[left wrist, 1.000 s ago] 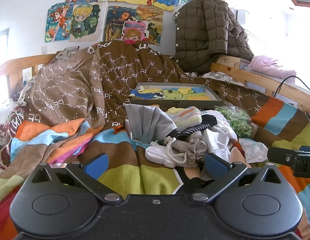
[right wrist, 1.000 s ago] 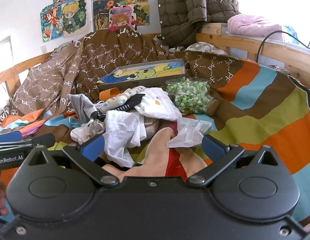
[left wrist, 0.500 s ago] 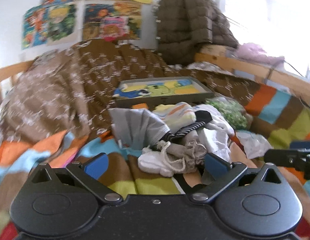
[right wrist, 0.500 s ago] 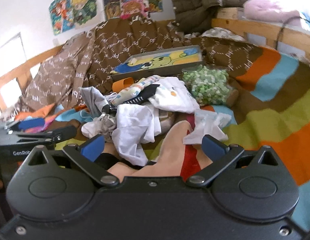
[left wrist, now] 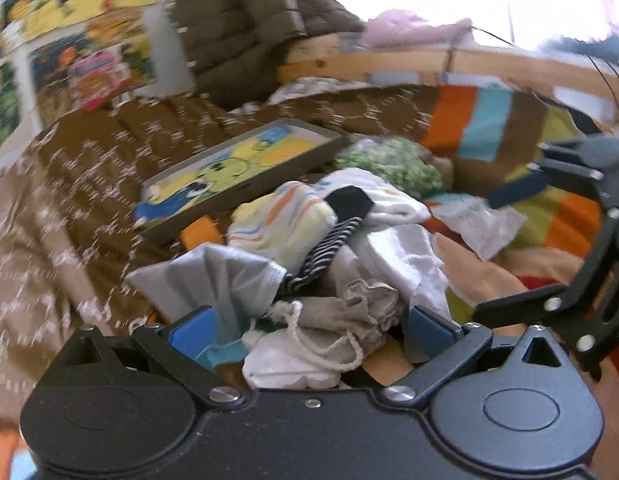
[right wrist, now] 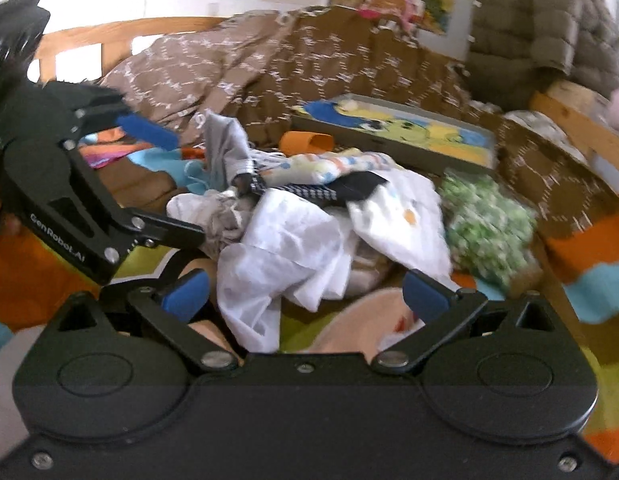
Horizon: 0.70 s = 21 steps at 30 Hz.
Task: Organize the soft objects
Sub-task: 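Grasp the grey drawstring pouch with the left gripper while the right gripper grasps a white cloth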
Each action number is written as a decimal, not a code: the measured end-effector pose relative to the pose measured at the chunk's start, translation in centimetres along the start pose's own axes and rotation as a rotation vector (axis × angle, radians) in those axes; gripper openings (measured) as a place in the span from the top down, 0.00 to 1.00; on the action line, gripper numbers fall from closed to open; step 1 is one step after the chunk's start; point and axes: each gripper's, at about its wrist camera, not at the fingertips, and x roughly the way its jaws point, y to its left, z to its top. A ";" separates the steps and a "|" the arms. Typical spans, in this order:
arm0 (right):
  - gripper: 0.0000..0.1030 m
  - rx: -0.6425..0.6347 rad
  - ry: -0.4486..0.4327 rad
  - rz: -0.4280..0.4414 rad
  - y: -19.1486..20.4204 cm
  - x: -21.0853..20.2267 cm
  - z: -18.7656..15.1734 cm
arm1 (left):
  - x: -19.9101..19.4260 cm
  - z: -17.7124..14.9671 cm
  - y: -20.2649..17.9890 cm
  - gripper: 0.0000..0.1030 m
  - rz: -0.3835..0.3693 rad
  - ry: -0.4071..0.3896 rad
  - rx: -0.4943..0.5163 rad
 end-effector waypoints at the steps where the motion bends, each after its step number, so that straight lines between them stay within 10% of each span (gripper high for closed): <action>1: 0.01 -0.017 -0.005 0.011 0.1 0.7 -0.1 | 0.2 0.1 -0.1 0.04 -0.010 0.004 0.024; 21: 0.57 -0.099 -0.010 0.085 1.7 3.9 -1.5 | 3.0 2.1 -0.7 0.56 -0.198 0.131 0.236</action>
